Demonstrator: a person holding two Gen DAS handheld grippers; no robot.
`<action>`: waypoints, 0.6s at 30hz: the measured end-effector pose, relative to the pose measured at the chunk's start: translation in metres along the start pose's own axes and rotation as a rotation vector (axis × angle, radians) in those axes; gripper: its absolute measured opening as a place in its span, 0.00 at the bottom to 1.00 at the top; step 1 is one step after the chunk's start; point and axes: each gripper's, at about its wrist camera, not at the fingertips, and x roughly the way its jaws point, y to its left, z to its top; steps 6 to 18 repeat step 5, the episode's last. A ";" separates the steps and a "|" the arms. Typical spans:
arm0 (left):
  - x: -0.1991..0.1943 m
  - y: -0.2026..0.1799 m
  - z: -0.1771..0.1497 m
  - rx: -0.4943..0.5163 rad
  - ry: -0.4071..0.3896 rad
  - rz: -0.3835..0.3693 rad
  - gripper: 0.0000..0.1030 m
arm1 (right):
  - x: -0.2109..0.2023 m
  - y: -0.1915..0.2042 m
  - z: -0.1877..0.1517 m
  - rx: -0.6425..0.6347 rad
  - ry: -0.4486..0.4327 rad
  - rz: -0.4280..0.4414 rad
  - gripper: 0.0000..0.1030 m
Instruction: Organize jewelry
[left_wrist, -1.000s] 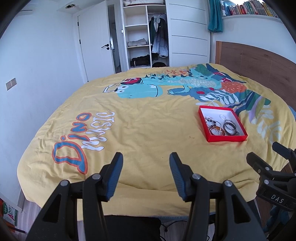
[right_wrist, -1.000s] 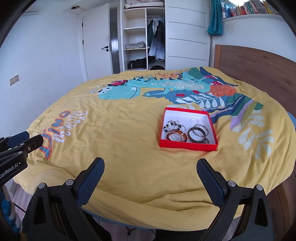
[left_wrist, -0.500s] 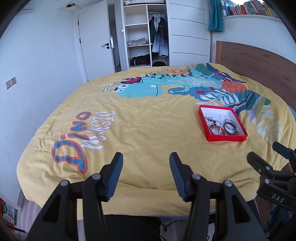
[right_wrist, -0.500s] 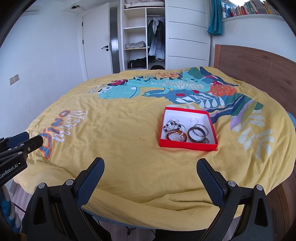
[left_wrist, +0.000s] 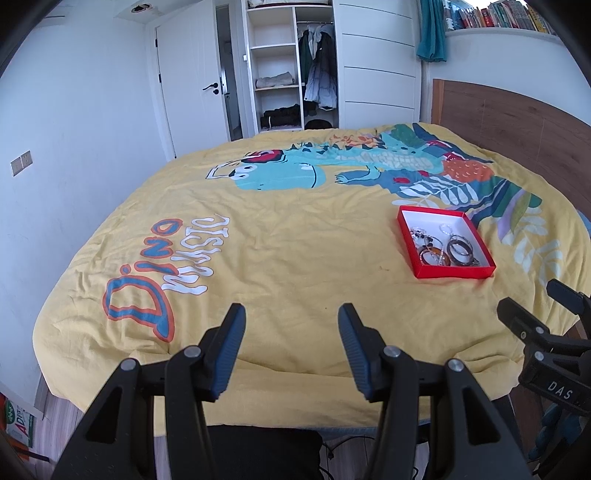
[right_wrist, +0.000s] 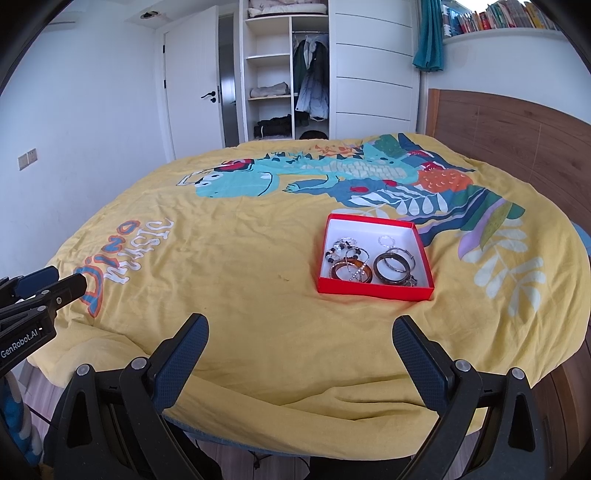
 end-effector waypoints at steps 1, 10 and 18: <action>0.000 -0.001 0.000 0.000 0.001 0.001 0.49 | 0.000 0.000 0.001 0.001 0.000 -0.001 0.96; -0.001 0.002 -0.002 0.001 0.004 0.000 0.49 | 0.001 0.001 0.001 0.007 0.003 -0.007 0.96; -0.001 0.002 -0.002 0.001 0.004 0.000 0.49 | 0.001 0.001 0.001 0.007 0.003 -0.007 0.96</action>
